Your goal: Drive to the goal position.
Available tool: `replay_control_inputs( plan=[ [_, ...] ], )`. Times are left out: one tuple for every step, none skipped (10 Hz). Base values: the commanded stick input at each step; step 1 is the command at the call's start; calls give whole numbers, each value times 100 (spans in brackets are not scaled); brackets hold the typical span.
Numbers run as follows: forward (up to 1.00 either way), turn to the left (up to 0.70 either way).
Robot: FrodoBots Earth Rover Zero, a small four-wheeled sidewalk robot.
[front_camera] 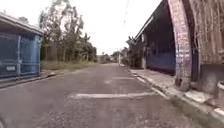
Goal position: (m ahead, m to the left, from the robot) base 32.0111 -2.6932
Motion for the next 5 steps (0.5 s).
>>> replay_control_inputs(
  plan=[
    [70, 4],
    [70, 4],
    [70, 4],
    [70, 4],
    [70, 4]
  ],
)
